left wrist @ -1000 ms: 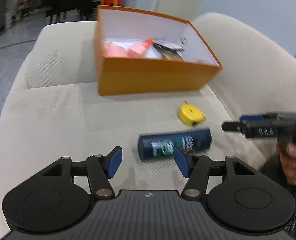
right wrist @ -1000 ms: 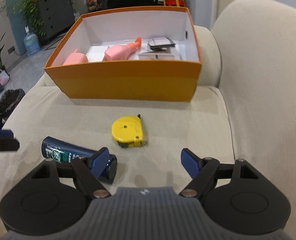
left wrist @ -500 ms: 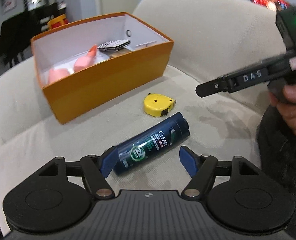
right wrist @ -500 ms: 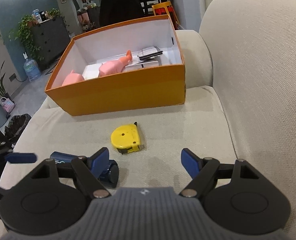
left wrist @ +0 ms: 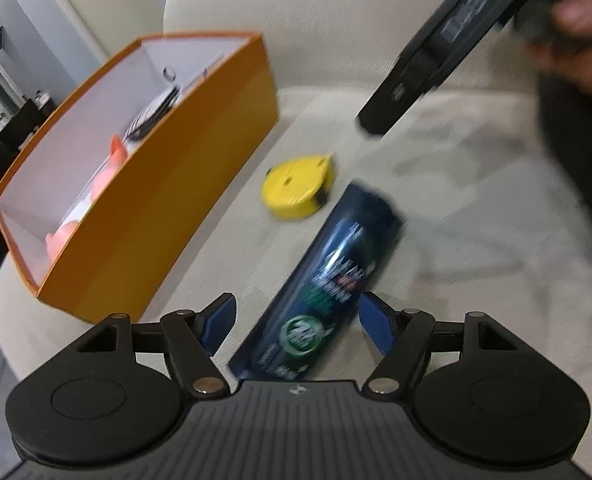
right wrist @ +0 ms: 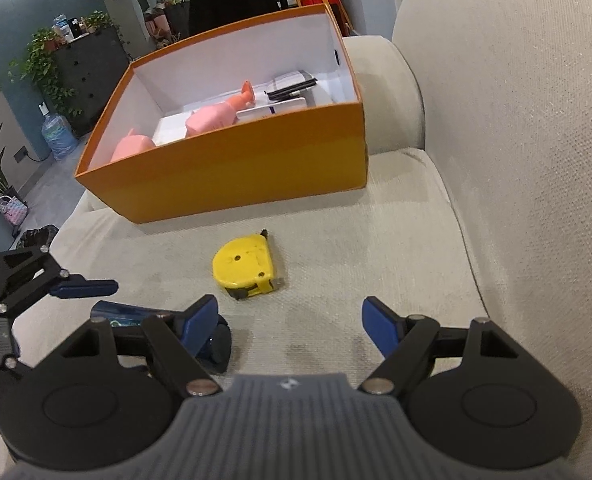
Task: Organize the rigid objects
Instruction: 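Move the left tool to the blue shampoo bottle and grasp it, then lift the shampoo bottle with the left tool while the right tool grasps the yellow tape measure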
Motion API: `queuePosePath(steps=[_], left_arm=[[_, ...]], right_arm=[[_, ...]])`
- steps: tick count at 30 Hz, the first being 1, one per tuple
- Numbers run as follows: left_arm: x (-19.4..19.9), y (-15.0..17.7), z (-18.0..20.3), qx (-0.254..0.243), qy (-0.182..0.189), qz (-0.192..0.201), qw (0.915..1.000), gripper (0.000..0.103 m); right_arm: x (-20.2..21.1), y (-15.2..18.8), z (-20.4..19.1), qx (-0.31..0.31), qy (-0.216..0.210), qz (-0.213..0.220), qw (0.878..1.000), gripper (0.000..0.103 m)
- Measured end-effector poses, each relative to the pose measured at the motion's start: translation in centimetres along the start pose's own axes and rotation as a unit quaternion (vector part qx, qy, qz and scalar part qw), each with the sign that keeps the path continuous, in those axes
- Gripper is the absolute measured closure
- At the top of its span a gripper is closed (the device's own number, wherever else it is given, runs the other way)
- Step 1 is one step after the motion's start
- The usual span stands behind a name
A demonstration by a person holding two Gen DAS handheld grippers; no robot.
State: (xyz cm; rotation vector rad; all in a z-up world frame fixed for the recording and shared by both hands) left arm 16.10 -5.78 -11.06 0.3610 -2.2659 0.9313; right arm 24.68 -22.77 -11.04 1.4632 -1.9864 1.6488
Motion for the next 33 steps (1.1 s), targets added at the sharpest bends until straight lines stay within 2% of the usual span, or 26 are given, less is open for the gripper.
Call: queuePosePath(steps=[9, 15, 16, 20, 22, 30, 33], left_arm=[[-1.2, 0.1, -0.3, 0.025, 0.022, -0.004, 0.9994, 0.022], [-1.0, 0.5, -0.5, 0.075, 0.032, -0.011, 0.9966, 0.032], [-1.1, 0.5, -0.7, 0.088, 0.033, -0.014, 0.9955, 0.036], [-0.7, 1.9, -1.9, 0.17, 0.05, -0.042, 0.9833, 0.052], [0.0, 3.0, -2.1, 0.202, 0.046, -0.056, 0.9767, 0.055], [2.7, 5.9, -1.2, 0.295, -0.004, -0.1, 0.9502, 0.056], [3.3, 6.2, -0.6, 0.338, -0.028, -0.099, 0.9356, 0.055]], right_arm=[[-0.8, 0.1, -0.1, -0.003, -0.002, -0.006, 1.0, 0.025], [-1.4, 0.2, -0.3, 0.001, -0.002, -0.01, 1.0, 0.025], [-1.4, 0.2, -0.3, 0.0, -0.002, -0.01, 1.0, 0.025], [-1.3, 0.2, -0.2, -0.003, -0.003, -0.008, 1.0, 0.025], [-1.2, 0.2, -0.1, -0.004, -0.004, -0.006, 1.0, 0.025], [-1.4, 0.3, -0.5, 0.007, -0.003, -0.011, 1.0, 0.025], [-1.5, 0.4, -0.8, 0.013, -0.002, -0.013, 1.0, 0.025]])
Point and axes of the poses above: each gripper's, at about its wrist camera, not at the fingertips, and x roughly against the way its jaws point, z to its right, y to its underside, the point moved 1 cm from there along -x, roughly the way its jaws point, and after that the axes turned 11 degrees about -y, right-handed, at the moved point
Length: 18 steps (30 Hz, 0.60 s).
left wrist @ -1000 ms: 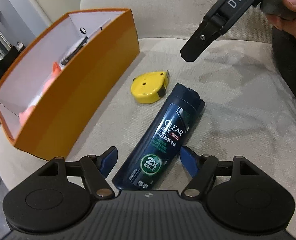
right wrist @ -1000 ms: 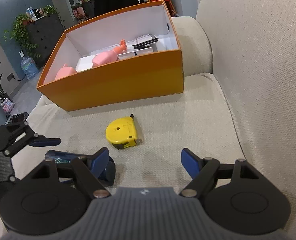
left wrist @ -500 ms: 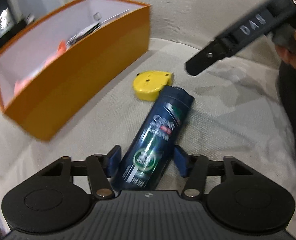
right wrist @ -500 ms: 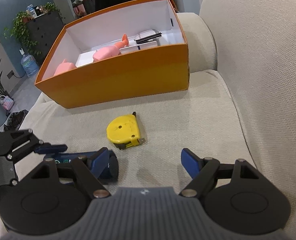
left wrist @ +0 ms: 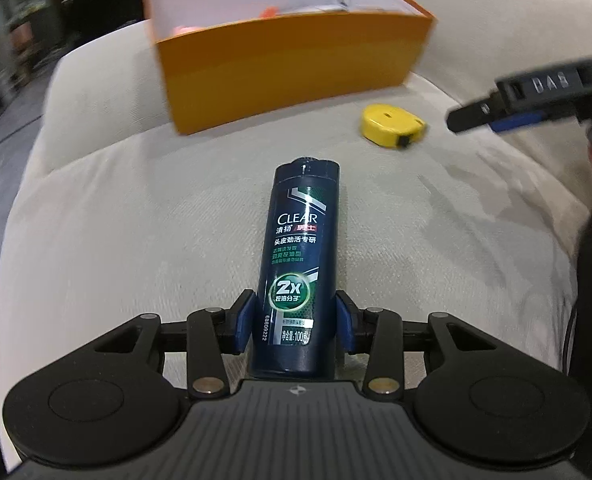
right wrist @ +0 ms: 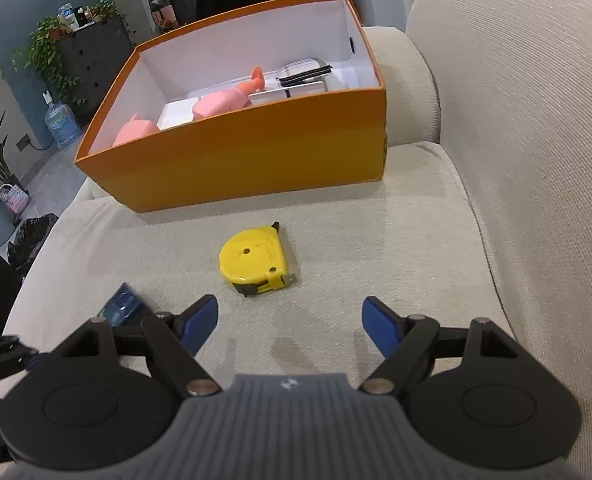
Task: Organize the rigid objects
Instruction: 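Lift the shampoo bottle with the left tool while the right tool grasps the yellow tape measure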
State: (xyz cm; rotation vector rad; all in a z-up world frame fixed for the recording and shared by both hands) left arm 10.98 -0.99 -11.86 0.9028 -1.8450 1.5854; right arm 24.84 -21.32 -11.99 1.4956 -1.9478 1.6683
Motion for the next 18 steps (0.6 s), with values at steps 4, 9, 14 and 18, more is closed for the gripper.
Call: queuePosePath(steps=[4, 9, 14, 18], left_arm=[[-0.4, 0.0, 0.8, 0.003, -0.01, 0.032, 0.9994, 0.046], [-1.6, -0.8, 1.2, 0.003, 0.0, 0.05, 0.9987, 0.035], [-2.0, -1.1, 1.2, 0.005, 0.005, 0.056, 0.9984, 0.035], [-2.3, -1.3, 1.2, 0.014, 0.007, 0.058, 0.9982, 0.036]], right_arm=[[-0.1, 0.1, -0.3, 0.008, 0.002, -0.002, 1.0, 0.025], [-0.9, 0.0, -0.7, 0.017, -0.003, -0.013, 1.0, 0.025], [-3.0, -0.4, -0.9, 0.027, -0.001, -0.024, 0.999, 0.025], [-5.2, -0.8, -1.1, 0.033, 0.0, -0.028, 0.999, 0.025]])
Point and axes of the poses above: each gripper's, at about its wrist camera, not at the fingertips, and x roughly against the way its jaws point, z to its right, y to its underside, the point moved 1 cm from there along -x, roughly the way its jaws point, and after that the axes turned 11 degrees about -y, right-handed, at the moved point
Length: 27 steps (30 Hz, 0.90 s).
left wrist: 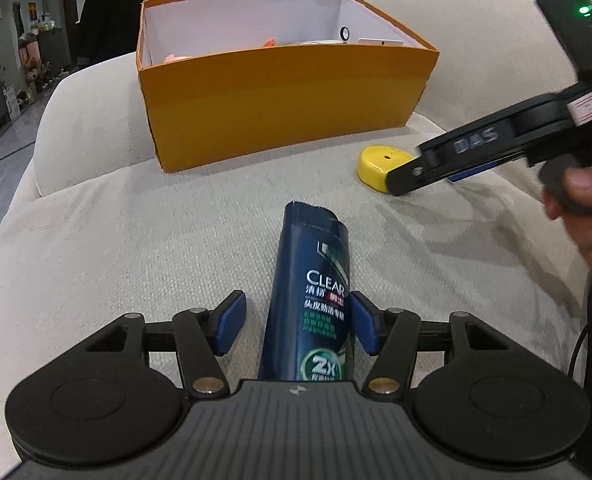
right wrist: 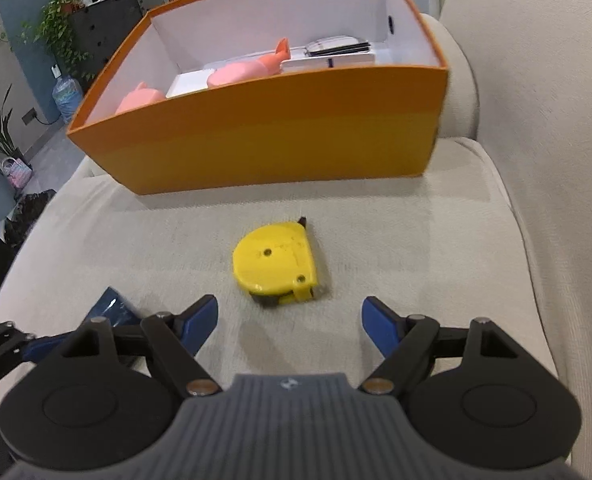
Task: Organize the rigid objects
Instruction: 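Lift the shampoo bottle with the left tool while the right tool grasps the yellow tape measure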
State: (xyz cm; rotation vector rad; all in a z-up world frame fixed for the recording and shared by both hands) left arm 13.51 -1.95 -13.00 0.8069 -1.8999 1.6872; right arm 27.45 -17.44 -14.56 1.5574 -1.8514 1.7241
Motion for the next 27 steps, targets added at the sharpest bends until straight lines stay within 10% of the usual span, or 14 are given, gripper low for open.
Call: queuePosePath(steps=[15, 27], left_arm=[[0.3, 0.7, 0.3, 0.024, -0.008, 0.024, 0.9994, 0.05], [0.9, 0.8, -0.6, 0.051, 0.001, 0.01, 0.9986, 0.058]], right_arm=[[-3.9, -1.2, -1.9, 0.075, 0.032, 0.016, 0.997, 0.024], [-3.5, 0.0, -2.4, 0.1, 0.035, 0.023, 0.994, 0.052]])
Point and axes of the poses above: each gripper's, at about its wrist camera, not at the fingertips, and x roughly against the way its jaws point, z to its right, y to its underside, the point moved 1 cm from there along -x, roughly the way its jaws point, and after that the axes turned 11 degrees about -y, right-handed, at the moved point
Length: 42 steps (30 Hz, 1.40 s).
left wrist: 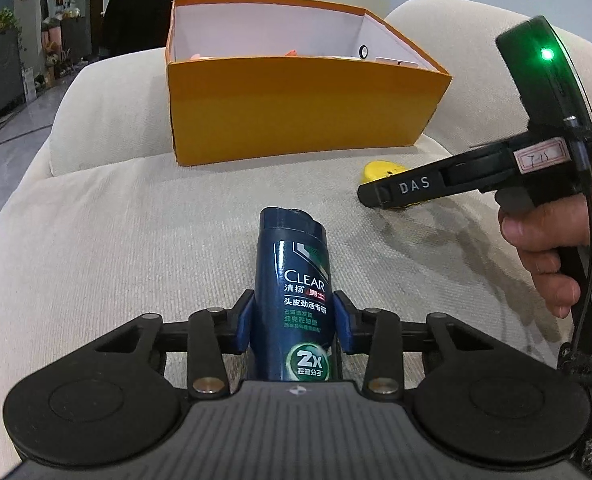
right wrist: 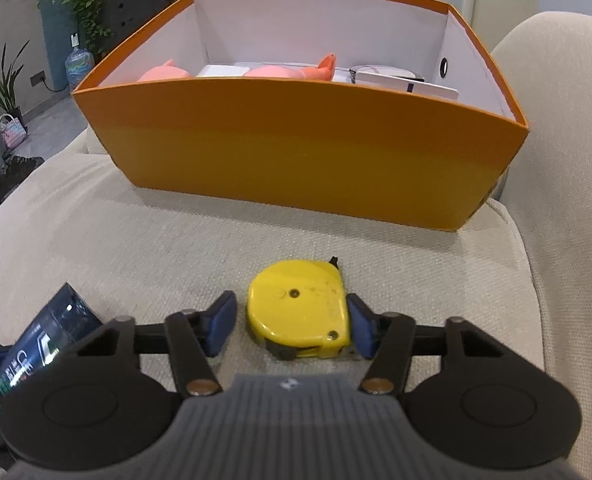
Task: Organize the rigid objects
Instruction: 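Lift the shampoo bottle with the left tool while the right tool grasps the yellow tape measure, then carry the shampoo bottle and tape measure over the shoebox with both tools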
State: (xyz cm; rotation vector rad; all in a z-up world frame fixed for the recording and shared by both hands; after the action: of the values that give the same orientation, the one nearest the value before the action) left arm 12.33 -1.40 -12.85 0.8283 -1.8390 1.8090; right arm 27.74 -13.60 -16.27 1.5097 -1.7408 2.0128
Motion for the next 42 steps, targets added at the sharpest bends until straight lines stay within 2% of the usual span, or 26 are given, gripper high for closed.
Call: queuePosePath(steps=[4, 13, 25, 31, 42], left_arm=[[0.2, -0.2, -0.4, 0.0, 0.001, -0.004, 1.0, 0.058], [2.3, -1.8, -1.5, -0.004, -0.008, 0.018, 0.9998, 0.059], [4.6, -3.8, -1.8, -0.015, -0.013, 0.045, 0.9988, 0.062], [5.8, -5.3, -1.8, -0.02, -0.015, 0.064, 0.9976, 0.063], [7.6, -11.7, -2.2, -0.038, -0.015, 0.104, 0.9937, 0.063]], right_arm=[[0.2, -0.1, 0.3, -0.008, -0.004, -0.001, 1.0, 0.053], [2.2, 0.2, -0.8, -0.01, -0.013, -0.007, 1.0, 0.053], [6.6, -0.1, -2.6, 0.008, -0.026, 0.021, 0.999, 0.053], [8.9, -1.3, -2.6, 0.009, -0.025, 0.043, 0.999, 0.053], [12.2, -4.6, -2.5, 0.023, -0.019, 0.08, 0.996, 0.053]])
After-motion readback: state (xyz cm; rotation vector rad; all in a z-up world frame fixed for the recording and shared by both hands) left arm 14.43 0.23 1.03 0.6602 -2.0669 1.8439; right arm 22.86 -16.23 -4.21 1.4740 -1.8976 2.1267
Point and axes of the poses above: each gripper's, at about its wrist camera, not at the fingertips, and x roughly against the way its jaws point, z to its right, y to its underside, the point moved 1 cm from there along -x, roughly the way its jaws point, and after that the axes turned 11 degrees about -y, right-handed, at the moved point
